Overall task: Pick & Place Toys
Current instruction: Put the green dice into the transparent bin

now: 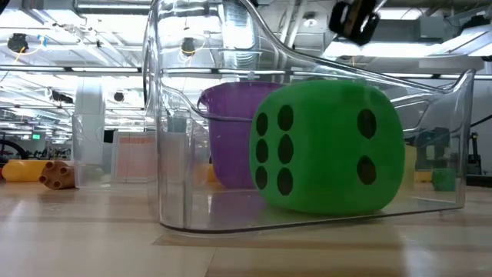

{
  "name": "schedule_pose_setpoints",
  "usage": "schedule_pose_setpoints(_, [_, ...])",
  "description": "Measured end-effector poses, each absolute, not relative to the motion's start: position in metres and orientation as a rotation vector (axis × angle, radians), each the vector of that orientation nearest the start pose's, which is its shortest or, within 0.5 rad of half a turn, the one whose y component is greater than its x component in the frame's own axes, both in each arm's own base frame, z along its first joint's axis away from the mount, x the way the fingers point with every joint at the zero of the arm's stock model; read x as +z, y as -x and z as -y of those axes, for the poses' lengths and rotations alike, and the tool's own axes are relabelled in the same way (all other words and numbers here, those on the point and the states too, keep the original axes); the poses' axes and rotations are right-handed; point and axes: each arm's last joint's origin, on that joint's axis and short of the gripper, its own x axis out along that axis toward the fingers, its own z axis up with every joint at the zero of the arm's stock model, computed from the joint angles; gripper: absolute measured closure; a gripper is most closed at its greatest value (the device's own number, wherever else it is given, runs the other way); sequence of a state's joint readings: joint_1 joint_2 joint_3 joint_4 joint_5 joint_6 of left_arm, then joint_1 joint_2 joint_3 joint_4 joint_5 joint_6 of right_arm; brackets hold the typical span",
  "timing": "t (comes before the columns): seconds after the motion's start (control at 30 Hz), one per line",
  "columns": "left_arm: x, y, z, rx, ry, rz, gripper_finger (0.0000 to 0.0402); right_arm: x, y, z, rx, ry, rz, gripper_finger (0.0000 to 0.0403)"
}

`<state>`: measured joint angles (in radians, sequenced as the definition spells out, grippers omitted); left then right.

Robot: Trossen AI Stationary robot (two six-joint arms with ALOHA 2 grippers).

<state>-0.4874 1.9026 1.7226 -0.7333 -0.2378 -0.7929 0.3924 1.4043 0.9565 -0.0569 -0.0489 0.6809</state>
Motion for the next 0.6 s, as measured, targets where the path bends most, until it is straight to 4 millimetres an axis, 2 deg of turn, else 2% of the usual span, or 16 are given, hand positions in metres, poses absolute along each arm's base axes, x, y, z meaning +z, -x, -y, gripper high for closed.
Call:
schedule_pose_setpoints(0.17, [0.295, -0.374, 0.19, 0.099, 0.437, -0.845, 0.0028, 0.279, -0.258, -0.116, 0.124, -0.533, -0.637, 0.0403])
schedule_pose_setpoints(0.3, [0.295, -0.376, 0.189, 0.097, 0.444, -0.842, 0.0091, 0.289, -0.238, -0.115, 0.044, -0.52, -0.641, 0.0403])
schedule_pose_setpoints(0.4, [0.292, -0.379, 0.186, 0.06, 0.47, -0.878, 0.0169, 0.295, -0.223, -0.115, 0.002, -0.519, -0.637, 0.0403])
schedule_pose_setpoints(0.57, [0.272, -0.388, 0.184, 0.023, 0.542, -0.991, 0.0354, 0.301, -0.199, -0.116, -0.085, -0.513, -0.637, 0.0403])
schedule_pose_setpoints(0.6, [0.268, -0.39, 0.184, 0.023, 0.554, -1.006, 0.0377, 0.301, -0.195, -0.117, -0.106, -0.515, -0.636, 0.0403])
